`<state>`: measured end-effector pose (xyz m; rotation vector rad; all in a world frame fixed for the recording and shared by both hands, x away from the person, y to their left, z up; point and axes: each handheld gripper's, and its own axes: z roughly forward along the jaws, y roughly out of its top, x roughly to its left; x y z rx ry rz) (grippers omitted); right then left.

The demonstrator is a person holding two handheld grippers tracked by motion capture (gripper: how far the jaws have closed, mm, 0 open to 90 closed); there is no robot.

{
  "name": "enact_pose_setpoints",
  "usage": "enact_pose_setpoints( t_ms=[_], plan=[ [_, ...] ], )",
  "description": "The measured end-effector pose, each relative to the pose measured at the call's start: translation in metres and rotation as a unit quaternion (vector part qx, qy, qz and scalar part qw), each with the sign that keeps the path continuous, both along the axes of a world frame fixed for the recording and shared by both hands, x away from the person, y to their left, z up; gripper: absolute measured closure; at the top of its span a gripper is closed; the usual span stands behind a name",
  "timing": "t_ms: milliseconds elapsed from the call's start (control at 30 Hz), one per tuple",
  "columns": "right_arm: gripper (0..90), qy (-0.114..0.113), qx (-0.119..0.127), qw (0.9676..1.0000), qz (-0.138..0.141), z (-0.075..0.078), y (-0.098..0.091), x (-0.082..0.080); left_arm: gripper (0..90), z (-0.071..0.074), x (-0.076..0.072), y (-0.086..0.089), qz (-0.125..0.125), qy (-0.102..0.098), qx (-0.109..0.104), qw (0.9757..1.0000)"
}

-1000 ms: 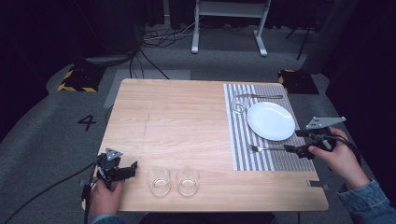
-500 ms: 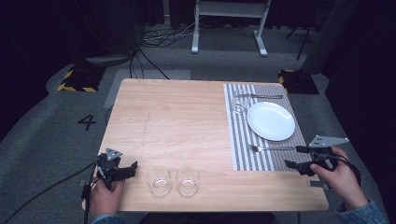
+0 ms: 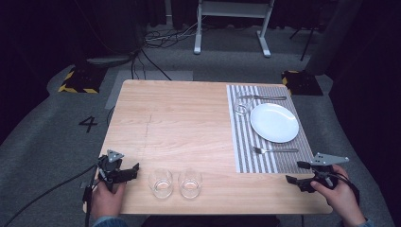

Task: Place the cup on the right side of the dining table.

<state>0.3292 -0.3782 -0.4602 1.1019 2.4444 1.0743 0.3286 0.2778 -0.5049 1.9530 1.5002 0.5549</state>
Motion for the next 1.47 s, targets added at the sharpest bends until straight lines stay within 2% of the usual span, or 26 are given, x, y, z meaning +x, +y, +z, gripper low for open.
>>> enact_pose_setpoints(
  t_ms=[367, 600, 700, 767, 833, 1033, 1067, 1200, 1467],
  plan=[
    [17.4, -0.004, -0.005, 1.0000, 0.006, -0.022, 0.009, -0.008, 13.1, 0.000, 0.000, 0.000, 0.002, 0.000, 0.000, 1.0000],
    [17.0, -0.015, -0.022, 0.9995, 0.016, -0.033, 0.017, -0.010, 13.1, 0.000, 0.000, 0.000, 0.002, 0.000, 0.000, 1.0000],
    [16.8, -0.016, -0.024, 0.9995, 0.015, -0.038, 0.019, -0.011, 13.1, 0.000, 0.000, 0.000, 0.002, 0.000, -0.001, 1.0000],
    [15.3, -0.025, -0.021, 0.9994, 0.010, -0.042, 0.021, -0.012, 13.1, 0.000, 0.000, 0.000, 0.002, 0.000, -0.001, 1.0000],
    [15.5, -0.031, -0.016, 0.9994, 0.003, -0.044, 0.021, -0.014, 13.1, 0.000, 0.001, 0.000, 0.002, 0.000, -0.001, 1.0000],
    [15.2, -0.033, -0.017, 0.9993, -0.009, -0.044, 0.024, -0.017, 13.1, 0.000, 0.001, 0.000, 0.002, 0.000, -0.001, 1.0000],
    [14.9, -0.031, -0.017, 0.9992, -0.021, -0.044, 0.027, -0.018, 13.1, 0.000, 0.001, 0.000, 0.002, 0.000, -0.001, 1.0000],
    [15.0, -0.032, -0.018, 0.9988, -0.033, -0.044, 0.031, -0.020, 13.1, 0.000, 0.001, 0.000, 0.002, 0.000, -0.001, 1.0000],
    [15.1, -0.032, -0.017, 0.9985, -0.041, -0.044, 0.033, -0.021, 13.1, 0.000, 0.002, 0.000, 0.002, 0.000, -0.001, 1.0000]
  ],
)
